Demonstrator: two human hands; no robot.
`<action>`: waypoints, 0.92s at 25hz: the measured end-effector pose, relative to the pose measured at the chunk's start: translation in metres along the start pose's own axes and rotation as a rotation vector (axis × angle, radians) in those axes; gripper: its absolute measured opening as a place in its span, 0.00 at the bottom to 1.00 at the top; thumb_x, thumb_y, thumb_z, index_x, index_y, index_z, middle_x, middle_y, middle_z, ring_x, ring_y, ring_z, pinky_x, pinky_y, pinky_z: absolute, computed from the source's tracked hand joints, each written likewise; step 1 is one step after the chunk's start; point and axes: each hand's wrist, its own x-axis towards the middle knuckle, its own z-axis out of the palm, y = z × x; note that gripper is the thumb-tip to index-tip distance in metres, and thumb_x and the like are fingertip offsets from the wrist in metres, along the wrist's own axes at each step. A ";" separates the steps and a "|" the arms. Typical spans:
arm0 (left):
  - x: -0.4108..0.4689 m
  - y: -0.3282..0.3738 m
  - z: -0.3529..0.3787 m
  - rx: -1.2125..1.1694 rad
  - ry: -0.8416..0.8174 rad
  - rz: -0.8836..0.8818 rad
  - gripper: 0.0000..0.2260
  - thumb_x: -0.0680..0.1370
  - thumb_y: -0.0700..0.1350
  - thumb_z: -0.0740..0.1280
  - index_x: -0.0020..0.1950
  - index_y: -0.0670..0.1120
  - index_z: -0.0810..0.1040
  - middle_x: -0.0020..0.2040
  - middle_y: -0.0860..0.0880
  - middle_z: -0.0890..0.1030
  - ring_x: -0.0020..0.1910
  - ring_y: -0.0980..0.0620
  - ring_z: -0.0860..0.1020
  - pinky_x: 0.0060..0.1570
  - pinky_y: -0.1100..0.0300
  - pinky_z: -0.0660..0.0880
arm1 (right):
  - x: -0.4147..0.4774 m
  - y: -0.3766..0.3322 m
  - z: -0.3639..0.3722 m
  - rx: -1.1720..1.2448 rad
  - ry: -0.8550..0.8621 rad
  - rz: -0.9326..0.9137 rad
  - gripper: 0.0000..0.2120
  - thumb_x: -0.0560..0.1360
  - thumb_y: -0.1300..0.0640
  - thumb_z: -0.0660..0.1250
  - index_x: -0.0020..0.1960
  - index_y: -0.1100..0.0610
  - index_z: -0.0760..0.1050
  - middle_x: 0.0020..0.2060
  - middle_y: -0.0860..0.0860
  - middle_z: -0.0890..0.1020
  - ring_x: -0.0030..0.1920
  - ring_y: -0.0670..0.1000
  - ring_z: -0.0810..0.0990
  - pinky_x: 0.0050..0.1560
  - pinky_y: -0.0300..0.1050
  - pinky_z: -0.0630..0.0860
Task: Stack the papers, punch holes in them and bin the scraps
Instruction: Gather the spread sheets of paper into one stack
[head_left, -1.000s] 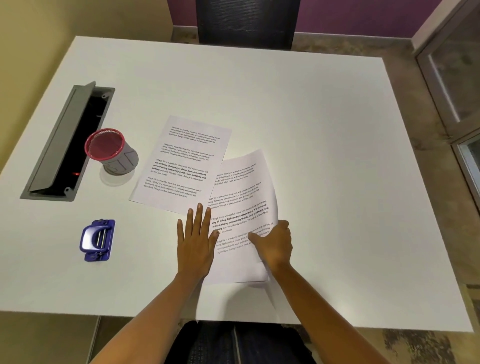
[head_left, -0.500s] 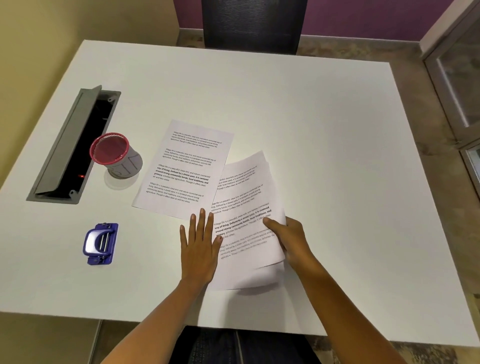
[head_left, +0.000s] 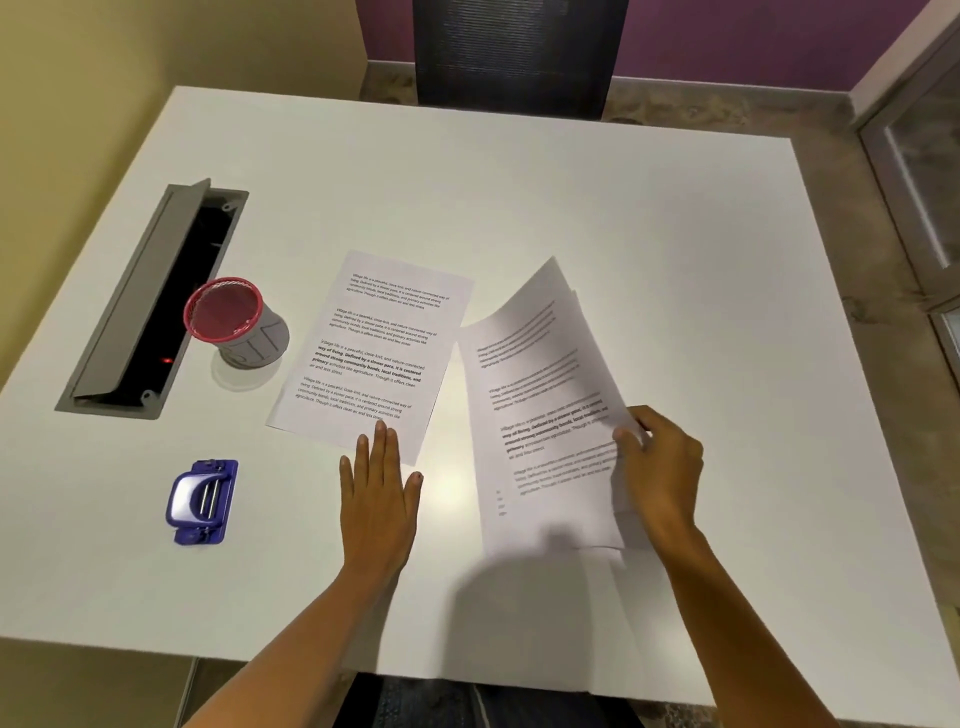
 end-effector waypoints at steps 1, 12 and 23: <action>0.000 0.001 0.001 -0.008 -0.002 0.001 0.33 0.80 0.59 0.37 0.80 0.42 0.51 0.81 0.46 0.51 0.80 0.43 0.51 0.78 0.45 0.49 | 0.002 -0.006 -0.008 -0.005 0.036 -0.028 0.09 0.78 0.62 0.65 0.57 0.57 0.79 0.52 0.55 0.84 0.46 0.55 0.83 0.52 0.49 0.82; 0.024 -0.005 -0.042 -0.345 0.297 -0.099 0.14 0.81 0.39 0.62 0.66 0.43 0.75 0.66 0.44 0.77 0.65 0.43 0.74 0.63 0.49 0.68 | 0.019 -0.082 0.005 0.466 -0.086 0.037 0.07 0.76 0.58 0.69 0.53 0.50 0.79 0.48 0.41 0.84 0.46 0.39 0.83 0.47 0.33 0.79; 0.092 -0.079 -0.083 -0.865 0.159 -0.477 0.26 0.85 0.51 0.46 0.61 0.40 0.80 0.59 0.40 0.81 0.58 0.42 0.78 0.60 0.53 0.71 | 0.030 -0.094 0.150 0.324 -0.309 0.294 0.09 0.73 0.60 0.66 0.51 0.50 0.75 0.48 0.47 0.83 0.51 0.56 0.82 0.57 0.54 0.79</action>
